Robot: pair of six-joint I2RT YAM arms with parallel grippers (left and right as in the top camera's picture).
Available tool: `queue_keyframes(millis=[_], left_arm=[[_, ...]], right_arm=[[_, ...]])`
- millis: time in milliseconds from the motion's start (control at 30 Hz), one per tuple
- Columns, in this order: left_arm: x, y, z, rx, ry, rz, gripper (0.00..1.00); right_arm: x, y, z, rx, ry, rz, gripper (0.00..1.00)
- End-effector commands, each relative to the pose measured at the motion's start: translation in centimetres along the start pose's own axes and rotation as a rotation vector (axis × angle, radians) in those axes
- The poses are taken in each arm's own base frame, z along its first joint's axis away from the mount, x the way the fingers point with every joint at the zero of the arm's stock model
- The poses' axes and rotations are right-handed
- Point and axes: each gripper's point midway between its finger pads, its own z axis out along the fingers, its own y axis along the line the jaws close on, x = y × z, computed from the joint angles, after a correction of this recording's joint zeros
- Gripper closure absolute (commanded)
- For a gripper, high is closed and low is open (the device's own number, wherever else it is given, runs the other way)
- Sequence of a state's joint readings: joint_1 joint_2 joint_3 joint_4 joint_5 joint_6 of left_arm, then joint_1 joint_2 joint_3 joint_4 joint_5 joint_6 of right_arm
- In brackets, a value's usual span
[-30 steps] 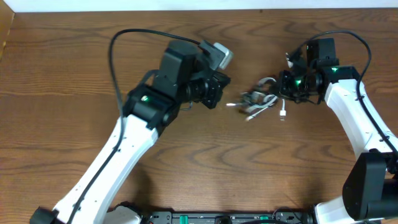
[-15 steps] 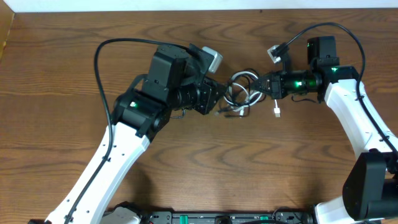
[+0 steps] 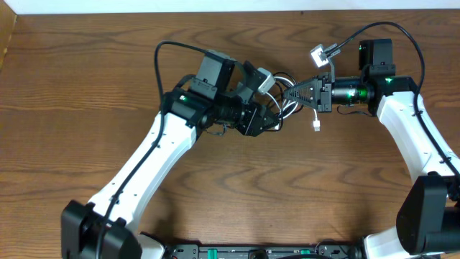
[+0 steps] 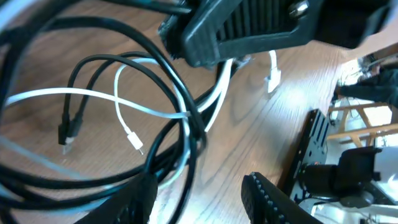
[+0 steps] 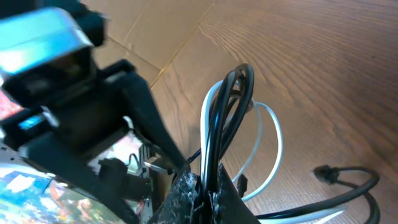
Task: Untangle cables
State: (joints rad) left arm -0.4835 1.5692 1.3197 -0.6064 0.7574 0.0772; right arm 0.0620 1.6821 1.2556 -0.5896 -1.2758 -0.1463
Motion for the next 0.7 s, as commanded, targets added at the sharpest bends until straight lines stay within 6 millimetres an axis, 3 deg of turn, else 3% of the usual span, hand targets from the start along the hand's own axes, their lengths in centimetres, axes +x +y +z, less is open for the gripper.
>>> queue_keyframes(millis=[0, 333, 667], left_arm=[[0.1, -0.4, 1.3, 0.026, 0.019, 0.061, 0.51], [1.3, 1.4, 5.1, -0.021, 0.085, 0.062, 0.52], [1.5, 2.7, 5.5, -0.076, 0.095, 0.060, 0.62]], right_arm=[[-0.4, 1.2, -0.3, -0.052, -0.014, -0.011, 0.99], [-0.3, 1.2, -0.3, -0.051, -0.012, 0.000, 0.99], [-0.3, 1.2, -0.3, -0.052, -0.012, 0.019, 0.99]])
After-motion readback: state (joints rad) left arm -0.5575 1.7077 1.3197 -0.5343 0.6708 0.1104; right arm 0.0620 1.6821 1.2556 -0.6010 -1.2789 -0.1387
